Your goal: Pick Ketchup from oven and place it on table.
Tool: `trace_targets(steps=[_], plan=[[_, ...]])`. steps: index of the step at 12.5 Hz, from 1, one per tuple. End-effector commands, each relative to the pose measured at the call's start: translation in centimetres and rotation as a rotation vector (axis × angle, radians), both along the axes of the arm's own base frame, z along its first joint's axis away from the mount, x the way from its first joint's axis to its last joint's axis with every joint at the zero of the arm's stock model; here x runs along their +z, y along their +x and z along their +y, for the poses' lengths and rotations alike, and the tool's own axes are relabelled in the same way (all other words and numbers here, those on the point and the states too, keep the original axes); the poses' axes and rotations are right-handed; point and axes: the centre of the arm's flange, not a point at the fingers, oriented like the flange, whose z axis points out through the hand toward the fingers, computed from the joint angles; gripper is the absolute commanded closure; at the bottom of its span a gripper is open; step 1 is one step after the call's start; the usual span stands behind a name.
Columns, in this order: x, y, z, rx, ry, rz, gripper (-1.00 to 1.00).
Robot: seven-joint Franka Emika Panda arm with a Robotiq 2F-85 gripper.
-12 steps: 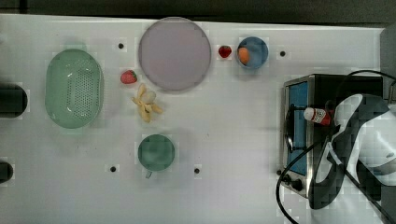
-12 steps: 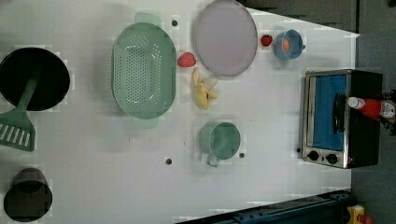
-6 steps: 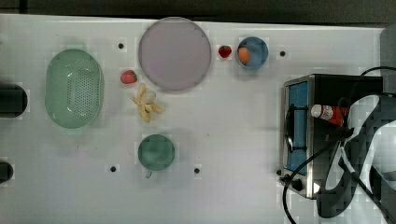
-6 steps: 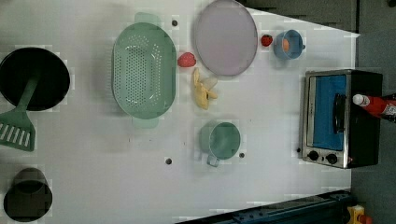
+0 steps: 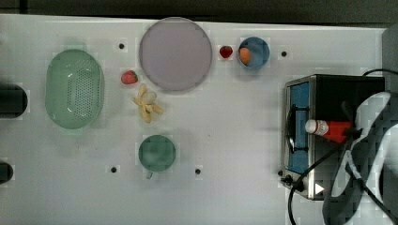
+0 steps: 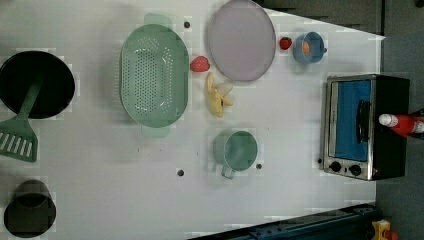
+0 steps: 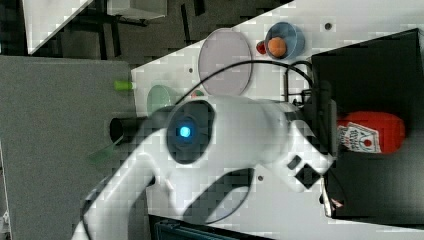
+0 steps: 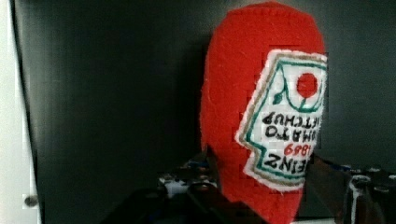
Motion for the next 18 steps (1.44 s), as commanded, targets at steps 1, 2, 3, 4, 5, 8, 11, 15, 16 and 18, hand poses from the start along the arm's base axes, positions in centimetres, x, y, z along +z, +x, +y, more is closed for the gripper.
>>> trace_targets(steps=[1, 2, 3, 4, 5, 8, 11, 15, 16, 18], plan=[[12.2, 3.5, 4.4, 0.131, -0.111, -0.106, -0.27], [14.0, 4.2, 5.8, 0.161, -0.122, -0.121, -0.27], [15.4, 5.0, 7.7, 0.194, -0.115, -0.133, -0.27], [16.1, 5.7, 10.2, 0.238, -0.09, -0.133, -0.27], [16.6, 6.1, 12.7, 0.282, -0.056, -0.119, -0.27], [17.1, 7.1, 20.4, 0.41, 0.04, -0.057, -0.27], [16.3, 8.8, 28.9, 0.559, 0.092, -0.014, -0.27], [12.2, 9.8, 37.0, 0.696, 0.133, 0.033, -0.27], [10.5, 9.8, 38.0, 0.708, 0.137, 0.042, -0.27], [6.5, 9.7, 38.8, 0.716, 0.135, 0.04, -0.27]])
